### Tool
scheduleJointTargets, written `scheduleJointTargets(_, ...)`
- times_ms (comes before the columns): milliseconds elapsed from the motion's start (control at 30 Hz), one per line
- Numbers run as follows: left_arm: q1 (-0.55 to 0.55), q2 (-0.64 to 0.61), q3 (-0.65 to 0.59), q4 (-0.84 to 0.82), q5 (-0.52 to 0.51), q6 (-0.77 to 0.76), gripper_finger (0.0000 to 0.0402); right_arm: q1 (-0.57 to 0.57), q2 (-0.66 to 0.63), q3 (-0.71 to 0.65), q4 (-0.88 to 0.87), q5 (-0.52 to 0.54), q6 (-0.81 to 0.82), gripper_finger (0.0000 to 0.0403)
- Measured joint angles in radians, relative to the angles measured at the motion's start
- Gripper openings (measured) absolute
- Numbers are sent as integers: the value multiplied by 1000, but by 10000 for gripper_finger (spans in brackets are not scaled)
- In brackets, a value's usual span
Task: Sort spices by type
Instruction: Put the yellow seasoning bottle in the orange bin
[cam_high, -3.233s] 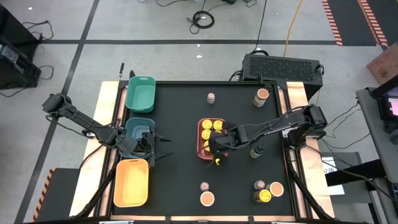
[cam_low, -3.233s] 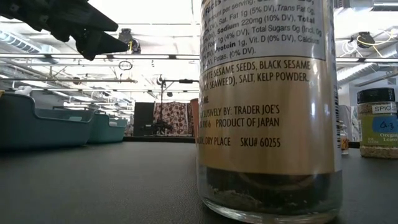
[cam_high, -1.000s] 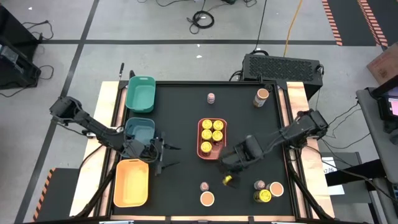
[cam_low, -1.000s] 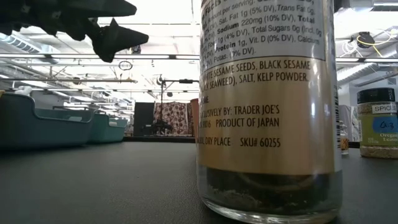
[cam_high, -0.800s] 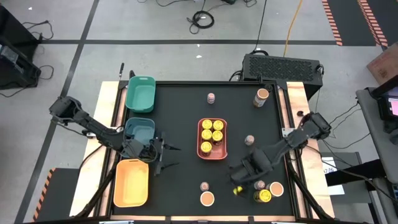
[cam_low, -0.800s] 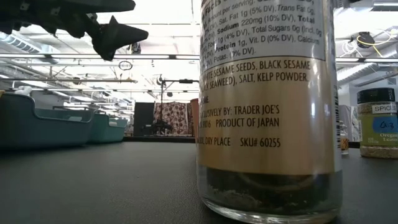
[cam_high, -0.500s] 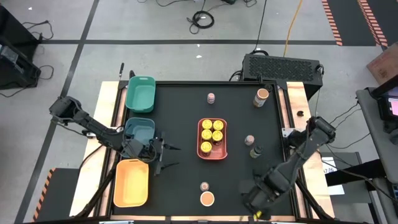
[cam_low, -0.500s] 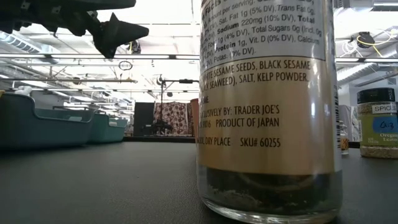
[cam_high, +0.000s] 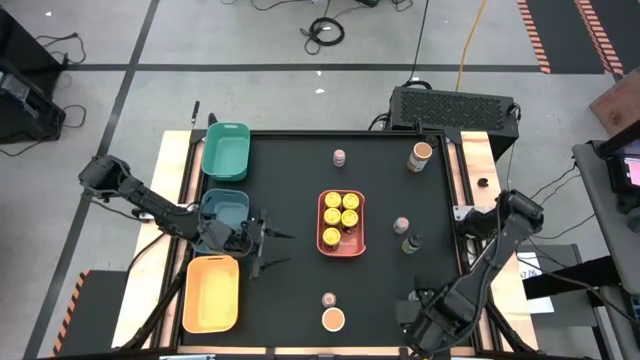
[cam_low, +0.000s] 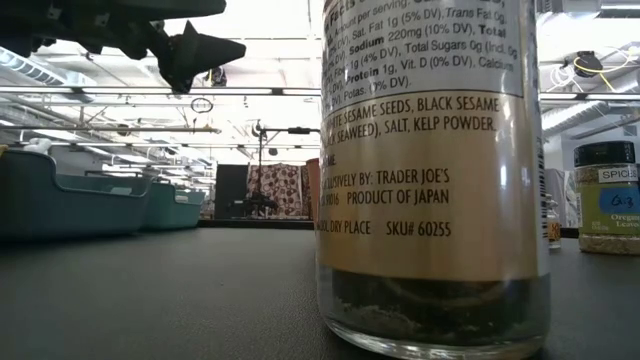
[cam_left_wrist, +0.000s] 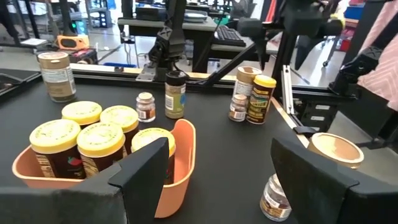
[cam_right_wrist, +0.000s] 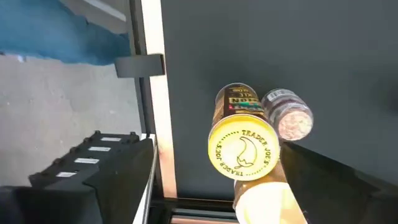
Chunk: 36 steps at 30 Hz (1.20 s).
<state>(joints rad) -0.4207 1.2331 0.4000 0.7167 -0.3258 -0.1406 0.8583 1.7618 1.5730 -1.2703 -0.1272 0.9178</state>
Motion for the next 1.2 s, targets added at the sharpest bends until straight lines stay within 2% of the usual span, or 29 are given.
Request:
scheduleJointTargets(200, 2, 0, 0, 0, 8, -1, 286, 14, 1, -41, 13, -6, -46, 341)
scheduleJointTargets(733, 2, 0, 0, -2, 8, -3, 286, 21, 0, -152, 45, 0, -43, 341)
scheduleJointTargets(1067, 2, 0, 0, -3, 8, -3, 286, 21, 0, -236, 168, -1, -41, 340)
scheduleJointTargets(1200, 2, 0, 0, -3, 8, -3, 286, 21, 0, -242, 169, 0, -41, 324)
